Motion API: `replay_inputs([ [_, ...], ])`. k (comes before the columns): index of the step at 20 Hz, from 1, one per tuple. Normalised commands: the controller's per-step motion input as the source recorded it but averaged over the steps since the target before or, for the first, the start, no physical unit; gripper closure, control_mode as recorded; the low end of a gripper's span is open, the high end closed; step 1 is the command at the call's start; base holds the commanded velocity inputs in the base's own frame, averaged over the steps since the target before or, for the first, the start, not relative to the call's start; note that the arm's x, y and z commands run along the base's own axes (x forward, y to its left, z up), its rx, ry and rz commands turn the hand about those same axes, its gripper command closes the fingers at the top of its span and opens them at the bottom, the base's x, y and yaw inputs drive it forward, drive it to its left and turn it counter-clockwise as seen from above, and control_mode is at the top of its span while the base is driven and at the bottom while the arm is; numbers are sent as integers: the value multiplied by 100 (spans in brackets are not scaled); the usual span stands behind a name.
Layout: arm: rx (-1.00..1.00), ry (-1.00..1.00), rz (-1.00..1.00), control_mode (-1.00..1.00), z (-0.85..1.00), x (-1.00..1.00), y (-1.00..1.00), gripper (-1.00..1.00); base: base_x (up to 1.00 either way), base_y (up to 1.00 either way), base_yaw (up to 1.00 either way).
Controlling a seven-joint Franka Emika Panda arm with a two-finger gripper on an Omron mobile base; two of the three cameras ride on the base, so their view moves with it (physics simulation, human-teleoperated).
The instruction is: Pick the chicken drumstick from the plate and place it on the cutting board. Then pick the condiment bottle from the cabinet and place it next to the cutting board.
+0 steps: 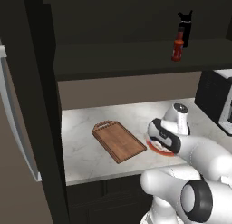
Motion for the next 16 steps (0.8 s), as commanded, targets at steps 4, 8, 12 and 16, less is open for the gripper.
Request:
replay_inputs([
  [4,0,-7,3,-100,8,-9,27,100,0,0,0],
  [8,0,-4,2,-100,11,-10,29,100,0,0,0],
  [12,0,0,2,-100,13,-12,31,100,0,0,0],
  [16,0,0,2,-100,12,-14,36,100,0,0,0],
])
